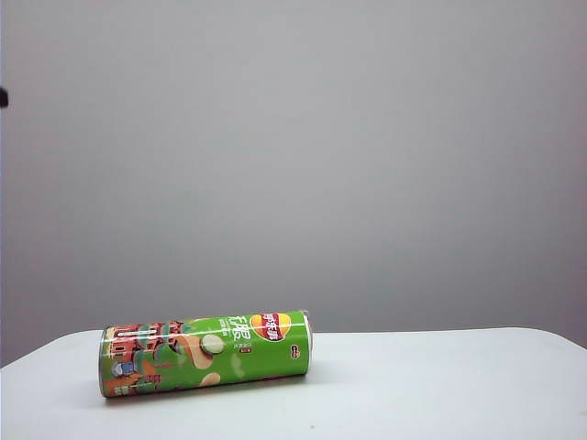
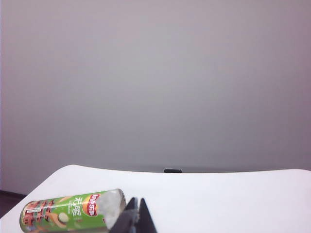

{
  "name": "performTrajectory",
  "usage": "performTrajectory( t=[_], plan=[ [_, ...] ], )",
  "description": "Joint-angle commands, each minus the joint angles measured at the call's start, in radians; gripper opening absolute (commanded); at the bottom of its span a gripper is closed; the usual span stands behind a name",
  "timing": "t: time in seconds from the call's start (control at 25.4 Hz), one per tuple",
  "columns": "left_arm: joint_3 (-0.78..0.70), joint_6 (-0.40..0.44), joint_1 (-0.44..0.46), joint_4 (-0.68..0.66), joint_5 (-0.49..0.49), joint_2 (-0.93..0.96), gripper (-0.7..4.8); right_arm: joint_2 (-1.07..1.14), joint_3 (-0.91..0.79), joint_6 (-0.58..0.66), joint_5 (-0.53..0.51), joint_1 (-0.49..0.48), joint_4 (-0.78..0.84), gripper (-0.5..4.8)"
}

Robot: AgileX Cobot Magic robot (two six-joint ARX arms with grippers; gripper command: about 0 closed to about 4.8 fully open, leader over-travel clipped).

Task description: Pick up the green tub of chips from the desk, push the transparent container that's holding the chips and has slipped out back in, and finally put the chips back on the desk.

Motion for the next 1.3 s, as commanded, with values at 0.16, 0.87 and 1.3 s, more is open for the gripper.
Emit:
performTrajectory(
  t=[0.16,0.87,1.3],
  plan=[
    [-0.010,-0.003,0.179,-0.023,0.091,0.000,3.22,-0.001,-0.008,-0.006,0.004,0.002,-0.033,-0.08],
    [-0.010,0.082,0.234,-0.199,-0.006,0.000,0.16,0.002,-0.008,-0.043,0.345,0.002,-0.295,-0.08],
    [-0.011,0.096,0.234,-0.243,-0.020,0.000,0.19,0.002,-0.008,-0.090,0.341,0.002,-0.297,-0.01]
  ],
)
